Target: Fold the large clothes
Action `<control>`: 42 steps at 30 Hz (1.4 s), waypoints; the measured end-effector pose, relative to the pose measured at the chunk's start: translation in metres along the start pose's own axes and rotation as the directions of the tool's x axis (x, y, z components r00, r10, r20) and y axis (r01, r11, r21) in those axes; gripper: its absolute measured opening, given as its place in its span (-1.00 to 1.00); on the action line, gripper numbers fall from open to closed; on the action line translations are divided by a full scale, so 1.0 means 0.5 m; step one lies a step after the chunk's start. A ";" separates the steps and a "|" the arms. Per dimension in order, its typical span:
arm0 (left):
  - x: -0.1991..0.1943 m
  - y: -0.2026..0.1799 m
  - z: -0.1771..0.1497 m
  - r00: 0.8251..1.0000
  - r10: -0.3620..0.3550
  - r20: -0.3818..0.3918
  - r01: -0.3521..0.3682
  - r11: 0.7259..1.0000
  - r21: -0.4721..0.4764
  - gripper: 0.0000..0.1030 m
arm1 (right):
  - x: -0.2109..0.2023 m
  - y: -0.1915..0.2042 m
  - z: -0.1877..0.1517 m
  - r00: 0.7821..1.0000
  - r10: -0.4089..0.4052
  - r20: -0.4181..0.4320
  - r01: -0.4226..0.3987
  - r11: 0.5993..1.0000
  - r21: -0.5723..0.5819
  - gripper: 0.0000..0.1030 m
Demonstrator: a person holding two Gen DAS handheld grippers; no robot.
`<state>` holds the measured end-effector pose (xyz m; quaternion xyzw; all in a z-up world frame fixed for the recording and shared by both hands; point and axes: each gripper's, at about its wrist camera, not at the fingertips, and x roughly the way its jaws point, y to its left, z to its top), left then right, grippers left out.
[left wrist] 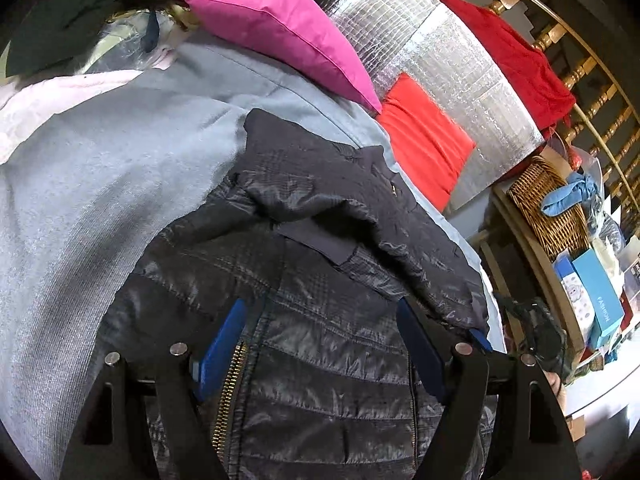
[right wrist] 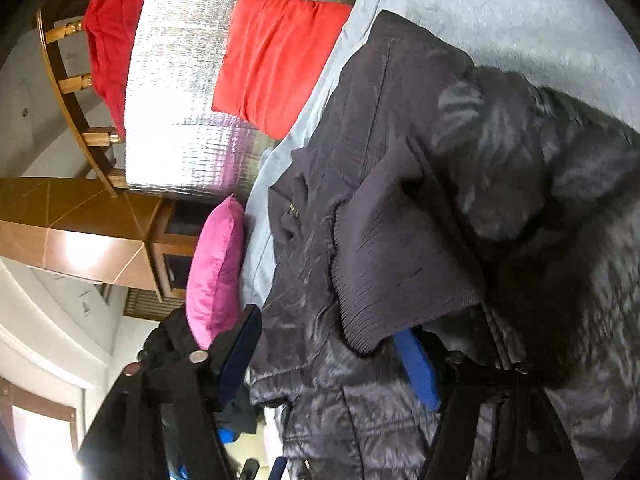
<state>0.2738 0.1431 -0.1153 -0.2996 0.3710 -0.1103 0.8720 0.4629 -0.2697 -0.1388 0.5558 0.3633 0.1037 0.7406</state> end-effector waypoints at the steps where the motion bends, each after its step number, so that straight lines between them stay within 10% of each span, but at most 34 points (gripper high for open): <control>1: 0.002 0.000 0.000 1.000 0.000 -0.001 0.000 1.000 -0.002 0.52 | 0.008 0.000 0.004 1.000 -0.020 -0.006 0.020 1.000 -0.009 0.06; 3: 0.001 0.002 -0.001 1.000 0.002 -0.002 -0.002 1.000 -0.005 0.52 | 0.028 0.003 0.012 0.995 -0.093 -0.018 0.093 0.995 -0.026 -0.55; 5: -0.002 0.001 0.002 1.000 0.008 0.001 -0.008 1.000 0.003 0.52 | 0.039 0.025 0.020 0.984 -0.178 -0.010 0.176 0.978 -0.109 -0.71; 13: -0.009 0.009 0.058 0.997 0.063 0.048 -0.064 0.998 0.017 0.52 | -0.038 0.251 0.023 0.918 -0.258 0.300 0.391 0.710 -0.586 -0.75; 17: 0.027 -0.034 0.115 0.990 0.125 0.073 -0.131 0.988 0.085 0.52 | 0.030 0.195 0.031 0.907 -0.348 0.238 0.418 0.664 -0.621 -0.75; 25: 0.167 -0.128 0.183 0.972 0.227 0.064 -0.236 0.945 0.227 0.52 | 0.046 0.065 0.051 0.916 -0.366 0.163 0.394 0.747 -0.536 -0.74; 30: 0.303 -0.102 0.150 0.883 0.468 -0.025 -0.432 0.832 0.347 0.52 | 0.039 0.043 0.055 0.931 -0.337 0.138 0.358 0.780 -0.514 -0.74; 33: 0.293 -0.112 0.140 0.882 0.469 0.029 -0.441 0.803 0.401 0.52 | 0.038 0.037 0.060 0.938 -0.326 0.120 0.341 0.794 -0.503 -0.74; 37: 0.244 -0.112 0.153 0.905 0.420 0.076 -0.419 0.842 0.339 0.52 | 0.039 0.037 0.061 0.939 -0.325 0.113 0.336 0.794 -0.507 -0.73; 42: 0.295 -0.082 0.137 0.857 0.515 0.009 -0.473 0.780 0.410 0.58 | 0.029 0.022 0.072 0.947 -0.312 0.078 0.314 0.842 -0.438 -0.41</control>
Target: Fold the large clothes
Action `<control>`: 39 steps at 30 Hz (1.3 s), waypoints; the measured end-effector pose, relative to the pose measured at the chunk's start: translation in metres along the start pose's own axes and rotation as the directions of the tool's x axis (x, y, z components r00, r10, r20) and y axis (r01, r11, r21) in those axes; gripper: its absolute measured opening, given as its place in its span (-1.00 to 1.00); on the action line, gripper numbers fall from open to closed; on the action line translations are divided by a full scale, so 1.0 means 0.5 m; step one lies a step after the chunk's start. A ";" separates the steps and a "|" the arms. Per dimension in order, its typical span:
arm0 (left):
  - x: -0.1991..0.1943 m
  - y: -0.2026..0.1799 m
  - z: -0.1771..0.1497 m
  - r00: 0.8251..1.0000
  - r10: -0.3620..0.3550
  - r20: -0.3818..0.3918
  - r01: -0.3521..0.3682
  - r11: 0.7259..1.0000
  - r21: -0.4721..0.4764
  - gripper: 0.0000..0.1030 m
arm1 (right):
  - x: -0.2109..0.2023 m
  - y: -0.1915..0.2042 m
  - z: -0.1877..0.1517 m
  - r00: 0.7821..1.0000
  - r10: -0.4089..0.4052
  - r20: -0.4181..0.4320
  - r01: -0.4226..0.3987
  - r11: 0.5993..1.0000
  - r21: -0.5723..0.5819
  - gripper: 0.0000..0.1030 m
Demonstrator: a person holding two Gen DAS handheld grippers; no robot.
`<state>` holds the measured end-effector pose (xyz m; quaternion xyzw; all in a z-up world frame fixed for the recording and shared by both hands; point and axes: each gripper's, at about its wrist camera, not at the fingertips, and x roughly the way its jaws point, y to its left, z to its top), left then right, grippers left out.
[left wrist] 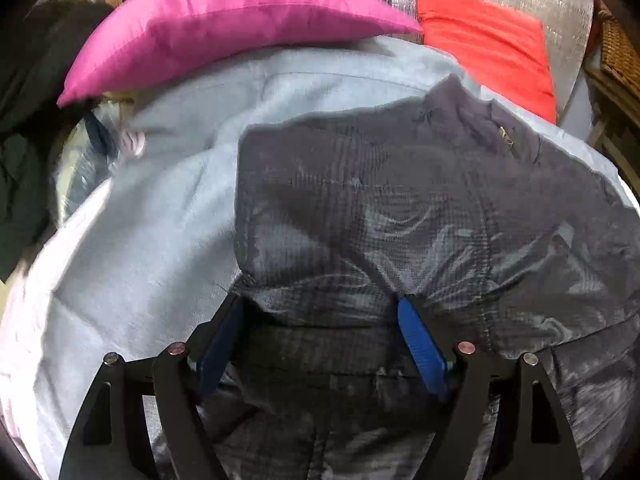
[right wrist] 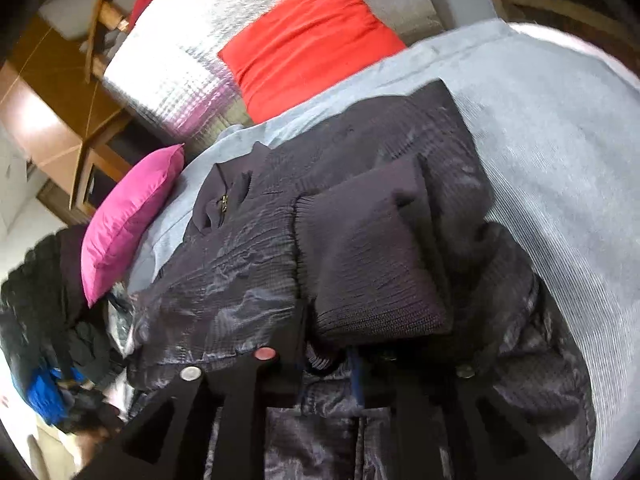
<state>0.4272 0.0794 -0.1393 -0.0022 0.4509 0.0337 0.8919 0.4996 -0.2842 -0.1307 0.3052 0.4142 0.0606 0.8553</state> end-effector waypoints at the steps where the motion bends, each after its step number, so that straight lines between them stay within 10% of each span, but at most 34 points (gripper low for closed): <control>1: -0.008 0.005 0.000 1.000 0.001 0.014 -0.001 1.000 -0.005 0.59 | -0.006 0.000 0.000 1.000 0.004 -0.011 -0.004 1.000 0.005 -0.20; 4: -0.046 0.032 0.002 0.998 -0.040 0.050 0.044 0.996 -0.076 0.58 | -0.048 0.007 -0.002 0.998 0.050 -0.043 -0.051 0.999 -0.008 0.52; 12: -0.090 0.012 0.024 0.985 -0.108 0.132 0.118 0.990 -0.071 0.61 | -0.129 0.094 0.006 0.997 0.073 0.013 -0.071 0.986 -0.149 0.52; 20: -0.012 -0.044 0.000 0.999 0.003 0.037 -0.005 0.999 0.049 0.66 | 0.048 0.075 0.061 0.998 -0.009 -0.058 0.004 0.996 -0.086 0.52; 28: -0.094 0.085 0.015 0.983 -0.051 0.175 0.070 0.992 -0.105 0.66 | 0.047 0.098 0.053 0.998 -0.038 -0.039 0.032 0.988 -0.154 0.52; 34: -0.004 0.170 -0.010 0.998 -0.065 -0.015 0.059 0.967 -0.249 0.66 | 0.022 0.162 0.048 0.999 0.044 0.013 -0.040 0.977 -0.211 0.53; 39: -0.007 0.157 -0.017 0.999 -0.038 -0.026 0.031 0.974 -0.226 0.67 | 0.108 0.132 0.021 0.997 -0.032 -0.077 0.014 0.975 -0.221 0.53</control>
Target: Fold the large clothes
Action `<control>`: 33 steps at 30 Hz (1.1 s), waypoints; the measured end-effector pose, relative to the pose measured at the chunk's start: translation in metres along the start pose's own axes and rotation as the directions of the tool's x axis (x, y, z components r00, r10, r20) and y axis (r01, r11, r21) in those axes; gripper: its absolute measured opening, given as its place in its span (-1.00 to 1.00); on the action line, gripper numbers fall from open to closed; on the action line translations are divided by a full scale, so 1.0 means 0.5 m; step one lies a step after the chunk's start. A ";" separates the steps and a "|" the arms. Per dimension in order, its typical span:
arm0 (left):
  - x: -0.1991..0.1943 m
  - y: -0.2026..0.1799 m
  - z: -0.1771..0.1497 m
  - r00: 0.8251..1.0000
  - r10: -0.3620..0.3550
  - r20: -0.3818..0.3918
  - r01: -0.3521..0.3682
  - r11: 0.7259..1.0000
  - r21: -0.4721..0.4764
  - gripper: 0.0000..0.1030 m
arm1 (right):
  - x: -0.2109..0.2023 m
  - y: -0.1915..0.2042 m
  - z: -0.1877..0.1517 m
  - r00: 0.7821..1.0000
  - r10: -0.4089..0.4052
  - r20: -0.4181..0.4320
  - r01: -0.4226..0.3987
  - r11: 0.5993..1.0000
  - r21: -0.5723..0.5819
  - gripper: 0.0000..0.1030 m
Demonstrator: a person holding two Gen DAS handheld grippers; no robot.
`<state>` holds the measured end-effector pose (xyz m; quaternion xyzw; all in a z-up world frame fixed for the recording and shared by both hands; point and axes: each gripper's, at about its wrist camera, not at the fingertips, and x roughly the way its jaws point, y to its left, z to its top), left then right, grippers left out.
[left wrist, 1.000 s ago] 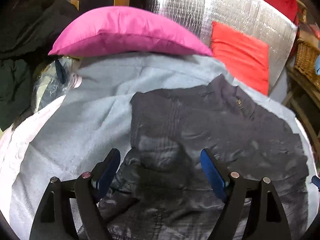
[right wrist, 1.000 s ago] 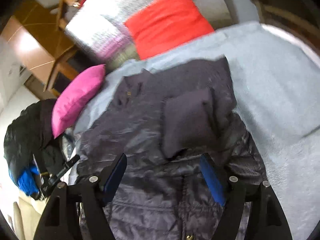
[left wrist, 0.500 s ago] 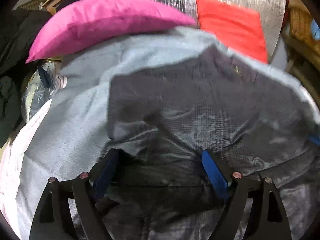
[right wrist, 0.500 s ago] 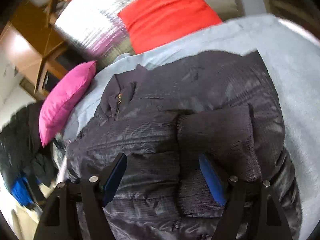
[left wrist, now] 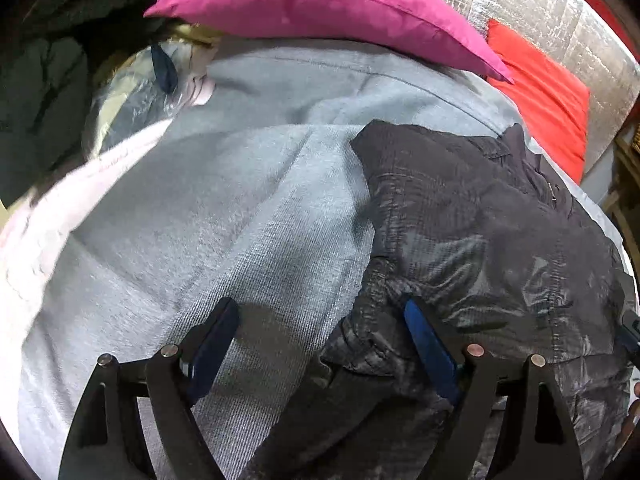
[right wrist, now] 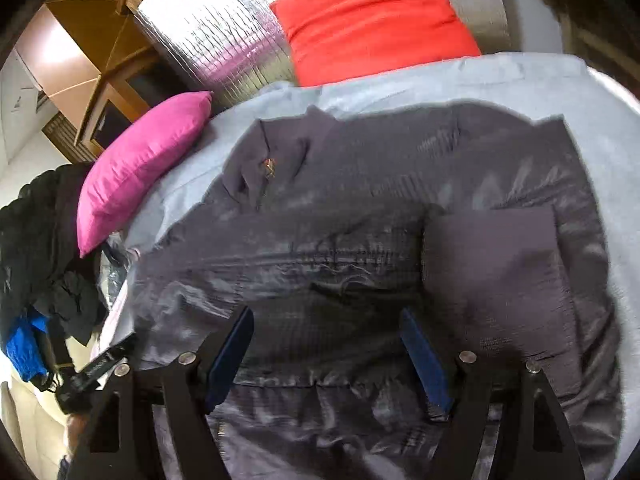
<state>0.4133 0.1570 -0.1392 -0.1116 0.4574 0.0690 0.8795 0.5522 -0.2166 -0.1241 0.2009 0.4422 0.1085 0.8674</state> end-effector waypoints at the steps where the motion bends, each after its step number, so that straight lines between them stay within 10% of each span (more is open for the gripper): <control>1: -0.003 0.000 0.004 1.000 -0.002 0.002 0.002 1.000 -0.001 0.66 | -0.001 0.003 0.002 1.000 -0.005 0.008 0.006 1.000 -0.008 0.53; 9: 0.013 0.032 -0.007 0.998 -0.059 0.025 0.060 0.998 -0.032 0.68 | -0.045 0.072 0.035 0.999 0.020 0.045 -0.019 1.000 -0.023 0.53; 19: 0.018 0.058 -0.028 0.985 -0.153 0.080 0.159 0.985 -0.071 0.69 | 0.086 0.438 0.052 0.991 0.082 -0.106 -0.115 0.926 -0.359 0.53; 25: -0.001 0.080 -0.019 0.968 -0.237 0.083 0.246 0.961 -0.125 0.69 | 0.129 0.425 -0.047 0.967 0.164 -0.196 -0.218 0.929 -0.298 0.53; 29: -0.067 0.089 0.038 0.910 -0.386 0.150 0.404 0.907 -0.115 0.72 | 0.178 0.368 -0.072 0.961 0.165 -0.221 -0.215 0.950 -0.225 0.53; 33: -0.003 0.068 0.148 0.904 -0.426 0.035 0.428 0.898 -0.100 0.72 | 0.180 0.349 -0.073 0.952 0.218 -0.217 -0.260 0.946 -0.193 0.53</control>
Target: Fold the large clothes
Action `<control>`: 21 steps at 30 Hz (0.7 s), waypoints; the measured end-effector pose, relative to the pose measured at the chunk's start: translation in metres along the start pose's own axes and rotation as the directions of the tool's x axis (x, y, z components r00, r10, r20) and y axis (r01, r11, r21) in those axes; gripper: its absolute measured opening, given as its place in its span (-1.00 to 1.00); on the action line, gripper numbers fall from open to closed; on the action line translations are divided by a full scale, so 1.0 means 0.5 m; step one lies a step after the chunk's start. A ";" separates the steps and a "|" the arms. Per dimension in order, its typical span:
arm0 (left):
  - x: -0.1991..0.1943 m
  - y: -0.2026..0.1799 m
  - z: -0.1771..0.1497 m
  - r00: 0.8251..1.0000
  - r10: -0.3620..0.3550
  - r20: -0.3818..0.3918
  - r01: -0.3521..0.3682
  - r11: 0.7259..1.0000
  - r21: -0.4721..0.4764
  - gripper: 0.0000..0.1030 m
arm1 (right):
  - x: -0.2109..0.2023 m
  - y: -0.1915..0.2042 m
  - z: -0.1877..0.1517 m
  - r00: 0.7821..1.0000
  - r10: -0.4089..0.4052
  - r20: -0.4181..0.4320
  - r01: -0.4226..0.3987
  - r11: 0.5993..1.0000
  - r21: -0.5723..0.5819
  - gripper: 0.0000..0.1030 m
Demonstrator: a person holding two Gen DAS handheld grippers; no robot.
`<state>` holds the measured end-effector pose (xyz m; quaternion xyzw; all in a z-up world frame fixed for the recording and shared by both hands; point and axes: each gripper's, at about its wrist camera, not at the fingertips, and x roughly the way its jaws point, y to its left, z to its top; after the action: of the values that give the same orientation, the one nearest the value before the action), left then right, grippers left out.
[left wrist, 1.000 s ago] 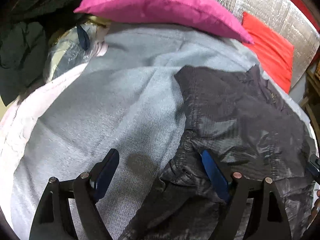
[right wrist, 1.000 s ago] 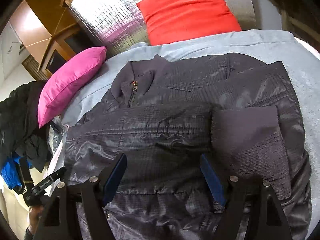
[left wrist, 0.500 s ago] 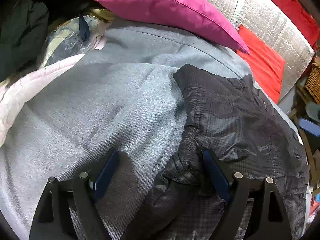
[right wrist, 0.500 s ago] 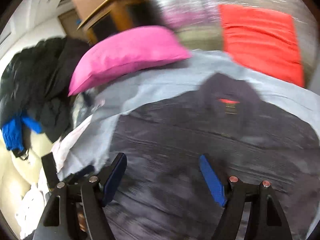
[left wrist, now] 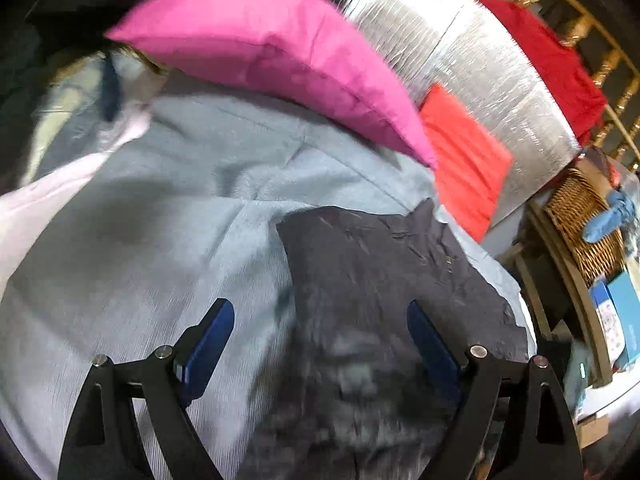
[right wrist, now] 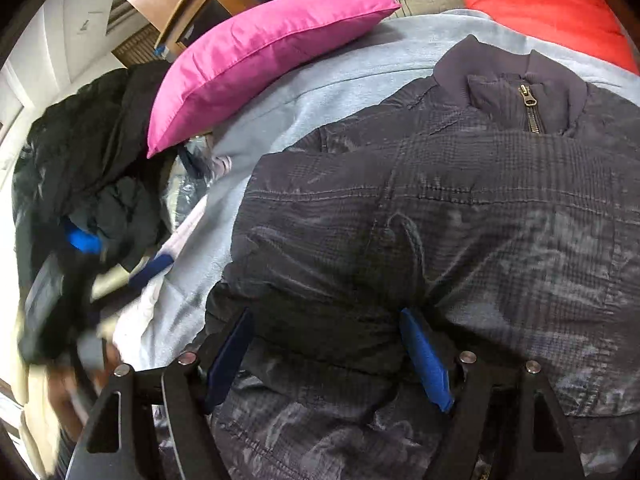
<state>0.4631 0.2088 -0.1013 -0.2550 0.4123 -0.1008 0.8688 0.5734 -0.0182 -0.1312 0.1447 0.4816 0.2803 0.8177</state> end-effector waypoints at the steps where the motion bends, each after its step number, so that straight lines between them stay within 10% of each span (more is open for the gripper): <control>1: 0.025 0.003 0.015 0.999 0.000 -0.036 0.000 1.000 -0.011 0.71 | 0.000 -0.005 -0.001 1.000 0.014 0.002 -0.014 1.000 0.003 0.53; 6: 0.133 0.014 0.058 0.989 -0.012 -0.147 0.003 0.998 -0.067 0.70 | -0.005 -0.023 -0.003 0.998 0.067 0.006 -0.067 0.997 0.032 0.53; 7: 0.151 0.016 0.063 0.987 -0.015 -0.162 0.003 0.997 -0.072 0.49 | -0.006 -0.025 -0.004 0.998 0.070 0.005 -0.070 0.997 0.027 0.53; 8: 0.162 0.015 0.067 0.988 -0.007 -0.156 -0.002 0.998 -0.058 -0.15 | -0.004 -0.021 -0.003 0.997 0.071 0.003 -0.071 0.997 0.022 0.53; 11: 0.176 -0.003 0.073 0.988 0.015 -0.153 -0.012 1.000 0.018 -0.69 | -0.002 -0.017 -0.006 0.998 0.060 -0.007 -0.060 0.998 0.007 0.50; 15: 0.125 -0.071 0.084 0.998 -0.055 -0.029 0.060 0.983 0.176 -0.77 | 0.003 -0.017 -0.005 0.999 0.042 -0.016 -0.043 0.999 -0.012 0.41; 21: 0.189 -0.035 0.062 0.991 0.106 -0.079 -0.088 0.974 0.208 -0.64 | 0.004 -0.026 -0.009 0.999 0.031 -0.007 -0.032 0.999 -0.005 0.27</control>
<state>0.5476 0.1687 -0.1385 -0.1393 0.4504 -0.1115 0.8748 0.5744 -0.0277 -0.1417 0.1490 0.4814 0.2950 0.8118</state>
